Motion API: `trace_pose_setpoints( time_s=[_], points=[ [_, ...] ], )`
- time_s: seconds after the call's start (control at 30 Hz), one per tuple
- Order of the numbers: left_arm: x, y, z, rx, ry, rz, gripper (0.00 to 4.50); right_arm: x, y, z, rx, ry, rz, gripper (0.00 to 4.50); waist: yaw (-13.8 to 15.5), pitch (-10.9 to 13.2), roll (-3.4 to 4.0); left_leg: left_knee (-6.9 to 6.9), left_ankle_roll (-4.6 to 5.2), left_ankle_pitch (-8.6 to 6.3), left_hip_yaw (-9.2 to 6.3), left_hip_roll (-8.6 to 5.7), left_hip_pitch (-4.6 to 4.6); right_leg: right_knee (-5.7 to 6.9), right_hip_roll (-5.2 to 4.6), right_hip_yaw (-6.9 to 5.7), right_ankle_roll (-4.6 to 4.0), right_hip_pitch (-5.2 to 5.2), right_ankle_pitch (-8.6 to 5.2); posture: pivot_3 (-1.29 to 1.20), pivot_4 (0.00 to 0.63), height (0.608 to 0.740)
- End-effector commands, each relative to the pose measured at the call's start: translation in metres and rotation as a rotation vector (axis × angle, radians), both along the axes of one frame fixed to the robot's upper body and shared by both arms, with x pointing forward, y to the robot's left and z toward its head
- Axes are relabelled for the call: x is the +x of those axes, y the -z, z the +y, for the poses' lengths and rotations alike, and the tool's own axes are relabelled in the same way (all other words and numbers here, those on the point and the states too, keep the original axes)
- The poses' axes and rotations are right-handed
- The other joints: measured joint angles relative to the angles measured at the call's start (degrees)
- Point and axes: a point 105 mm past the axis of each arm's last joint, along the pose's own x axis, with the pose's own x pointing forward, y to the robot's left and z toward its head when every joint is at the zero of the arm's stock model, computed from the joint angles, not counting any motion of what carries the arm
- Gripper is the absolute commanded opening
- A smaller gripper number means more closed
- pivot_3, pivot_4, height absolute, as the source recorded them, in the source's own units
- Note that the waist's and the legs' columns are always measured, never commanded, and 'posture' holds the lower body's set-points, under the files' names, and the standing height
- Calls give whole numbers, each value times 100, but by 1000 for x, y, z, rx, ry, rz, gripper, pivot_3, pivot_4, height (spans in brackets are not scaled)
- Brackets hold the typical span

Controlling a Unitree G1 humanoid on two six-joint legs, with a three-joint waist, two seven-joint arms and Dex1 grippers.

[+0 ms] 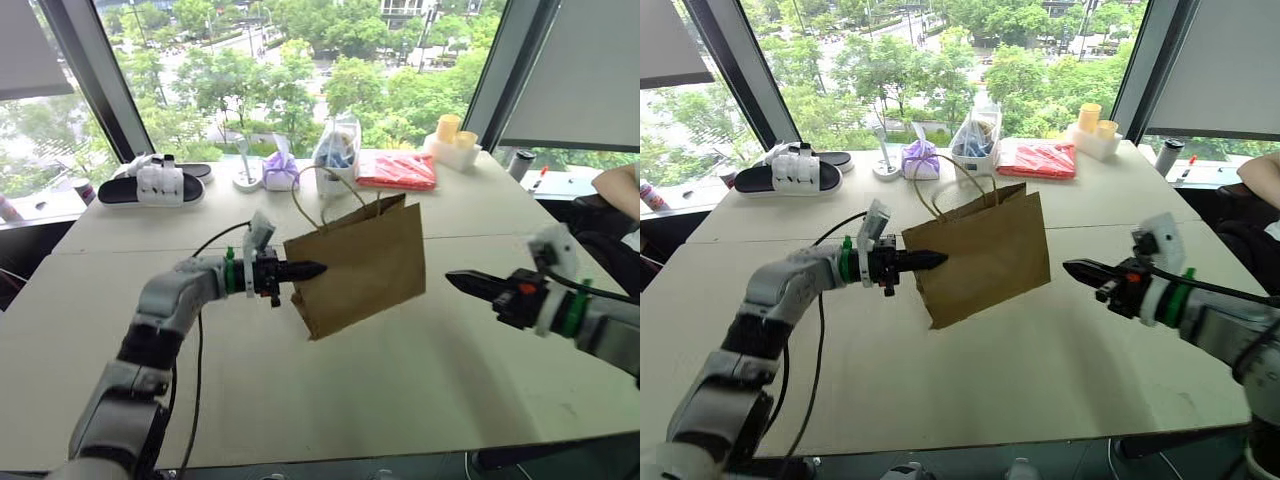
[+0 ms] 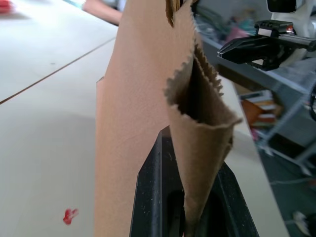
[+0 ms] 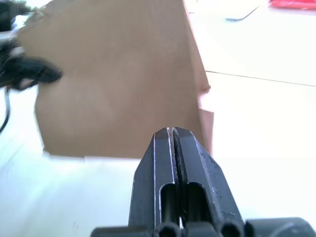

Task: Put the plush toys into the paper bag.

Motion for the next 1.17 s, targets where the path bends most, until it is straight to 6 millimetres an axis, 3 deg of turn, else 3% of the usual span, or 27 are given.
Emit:
trace_pose_setpoints(
  time_s=[0.03, 0.17, 0.33, 0.43, 0.57, 0.7, 0.93, 1.07, 1.17],
  points=[
    [1, 7, -4, 84, 177, -30, 45, -19, -17, -5, -55, 8, -65, 0, -2, 2, -3, 1, 2, -1, 0, 0, 1, 1, -1, -1, 0, 1, 0, 0, 150, 740],
    [7, 16, -13, 173, 261, -68, 45, -29, -15, -8, -78, 57, -60, 0, 7, 5, -8, 0, 3, -2, 0, 1, -1, 2, 0, -4, 1, 0, 0, 0, 150, 740],
    [19, 26, -19, 216, 215, -145, 45, -29, -13, 0, -56, 45, -61, 0, 13, 6, -11, 6, 3, -2, -2, 1, -3, 2, -3, -2, 5, 0, 2, 0, 150, 740],
    [18, 31, -14, 257, 229, -131, 841, -28, -14, 5, -44, 25, -63, 0, 27, 7, -12, 8, 3, -2, -4, 1, -4, 3, -3, -2, 9, 0, 4, 0, 150, 740],
    [20, 26, -5, 247, 204, -170, 2700, -21, -10, 8, -58, 19, -53, 0, 25, 8, -13, 11, 3, -2, -5, 0, -5, 5, -3, -2, 12, 0, 6, 0, 150, 740],
    [20, 23, 20, 282, 145, -269, 4462, -9, -4, 12, -98, -20, -42, 0, -40, 8, -13, 9, 3, -2, -5, 1, -2, 7, -2, -2, 12, -1, 6, 0, 150, 740],
    [3, -1, 55, 210, 7, -265, 4462, -5, 2, 11, -230, -91, -36, 0, -88, 8, -12, 8, 3, -2, -13, 2, -5, 16, -2, -1, 16, -7, 4, 0, 150, 740],
    [-31, -18, 68, 142, -93, -222, 4462, -8, 1, 7, -318, -149, -33, 0, -116, 9, -9, 9, 3, -3, -23, 10, -13, 19, -4, 8, 16, -19, 3, 0, 150, 740],
    [-58, -19, 68, 141, -153, -209, 4462, -11, 2, 14, -338, -213, -38, 0, -98, 9, -9, 9, 4, -3, -28, 9, -11, 16, -3, 7, 16, -16, 3, 0, 150, 740]
  ],
)
